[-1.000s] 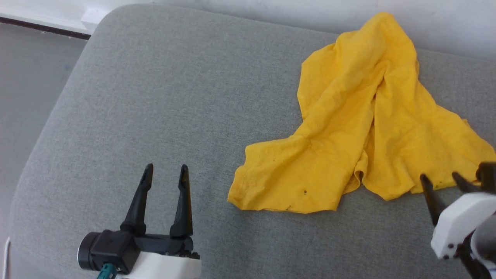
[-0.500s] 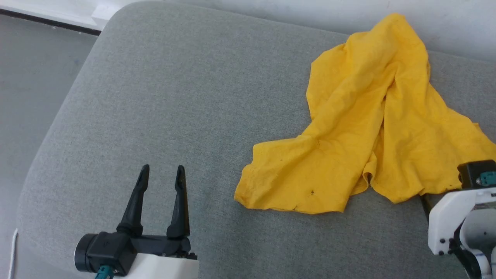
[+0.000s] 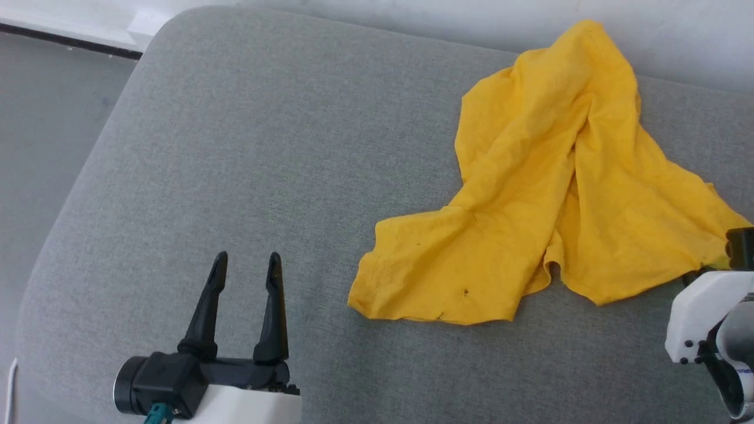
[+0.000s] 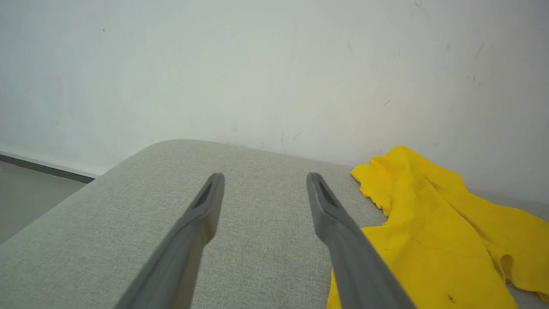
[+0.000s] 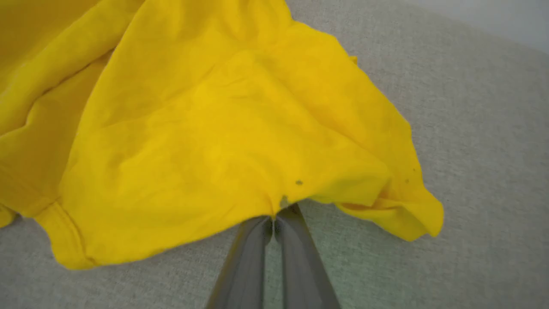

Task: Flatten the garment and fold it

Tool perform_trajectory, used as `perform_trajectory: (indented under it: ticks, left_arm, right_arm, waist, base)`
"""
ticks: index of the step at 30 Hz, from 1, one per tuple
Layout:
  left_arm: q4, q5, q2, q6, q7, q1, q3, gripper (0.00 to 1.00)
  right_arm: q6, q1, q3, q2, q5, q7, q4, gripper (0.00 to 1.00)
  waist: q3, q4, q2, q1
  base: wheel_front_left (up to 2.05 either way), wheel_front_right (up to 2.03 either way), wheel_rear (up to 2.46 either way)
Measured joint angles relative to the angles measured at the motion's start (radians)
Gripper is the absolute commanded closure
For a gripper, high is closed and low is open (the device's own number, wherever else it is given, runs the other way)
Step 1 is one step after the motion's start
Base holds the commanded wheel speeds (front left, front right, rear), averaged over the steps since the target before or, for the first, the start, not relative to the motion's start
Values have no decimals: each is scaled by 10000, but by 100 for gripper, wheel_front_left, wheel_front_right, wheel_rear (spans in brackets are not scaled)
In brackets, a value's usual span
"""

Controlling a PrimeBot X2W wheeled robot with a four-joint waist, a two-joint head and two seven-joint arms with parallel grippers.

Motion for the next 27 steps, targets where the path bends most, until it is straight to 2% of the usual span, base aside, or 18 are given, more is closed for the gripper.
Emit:
perform_trajectory:
  ticks: [6,12,19,20,21,27]
  left_arm:
    - [42,0,0,0,0,1,12,0]
    - [67,0,-2,-8,0,4,0,0]
    - [213,15,-4,-86,0,16,-10,0]
    - [236,17,-4,-100,0,17,-4,0]
    - [261,17,-2,-102,0,18,-2,0]
    - [364,19,21,-113,0,49,13,0]
  right_arm:
    - [0,337,-997,105,-4,-128,-514,100]
    - [0,773,-2569,-370,-587,-217,-704,100]
    - [0,719,-3837,-957,-1825,-1076,2,99]
    - [0,633,-3929,-918,-1862,-1198,144,91]
    - [0,525,-3971,-846,-1868,-1287,288,0]
    - [0,189,-3413,-171,-1473,-1639,681,0]
  waist:
    - [-161,-221,0,0]
    - [-226,-273,0,0]
    - [-170,-212,0,0]
    - [-175,-210,0,0]
    - [-183,-212,1,0]
    - [-341,-284,0,0]
  base:
    - [0,0,0]
    - [0,0,0]
    - [0,0,0]
    - [0,0,0]
    - [0,0,0]
    - [0,0,0]
